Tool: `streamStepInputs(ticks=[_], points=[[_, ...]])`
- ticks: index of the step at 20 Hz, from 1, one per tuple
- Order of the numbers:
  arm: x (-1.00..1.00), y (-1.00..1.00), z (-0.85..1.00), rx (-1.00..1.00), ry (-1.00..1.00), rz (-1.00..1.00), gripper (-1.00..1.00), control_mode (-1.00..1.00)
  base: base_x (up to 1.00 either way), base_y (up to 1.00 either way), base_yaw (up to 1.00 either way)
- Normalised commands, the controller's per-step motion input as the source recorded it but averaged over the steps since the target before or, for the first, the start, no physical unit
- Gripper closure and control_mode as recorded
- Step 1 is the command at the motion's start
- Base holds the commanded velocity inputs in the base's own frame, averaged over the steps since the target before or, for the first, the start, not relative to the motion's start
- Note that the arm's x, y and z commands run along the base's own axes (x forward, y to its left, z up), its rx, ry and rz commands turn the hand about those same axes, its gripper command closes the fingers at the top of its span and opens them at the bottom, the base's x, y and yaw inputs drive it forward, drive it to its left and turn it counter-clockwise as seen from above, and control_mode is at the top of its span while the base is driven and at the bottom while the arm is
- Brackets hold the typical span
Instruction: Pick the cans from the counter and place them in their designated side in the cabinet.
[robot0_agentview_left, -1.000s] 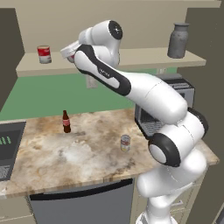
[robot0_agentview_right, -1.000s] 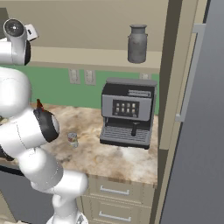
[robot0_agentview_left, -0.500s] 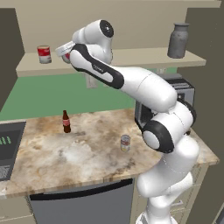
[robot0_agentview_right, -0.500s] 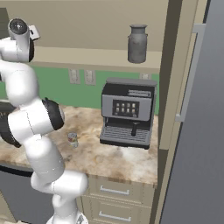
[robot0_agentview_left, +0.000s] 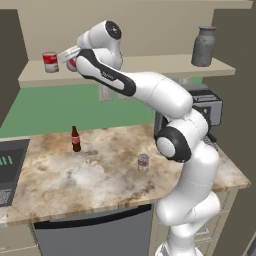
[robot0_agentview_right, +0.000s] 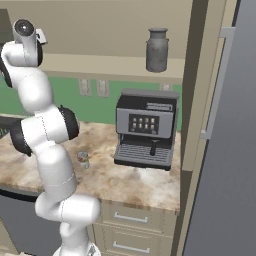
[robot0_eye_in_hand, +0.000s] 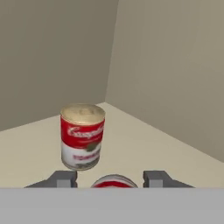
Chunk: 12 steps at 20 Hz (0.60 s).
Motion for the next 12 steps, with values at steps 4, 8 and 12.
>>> streamStepInputs(ticks=[4,8,12], points=[[0.3,0.18,-0.14,-0.01,0.0,0.0,1.0,-1.0,0.0,0.0,0.0],[0.28,0.17,-0.19,-0.01,0.01,0.0,1.0,-1.0,0.0,0.0,0.0],[0.28,0.17,-0.15,-0.01,0.0,0.0,1.0,-1.0,0.0,0.0,0.0]])
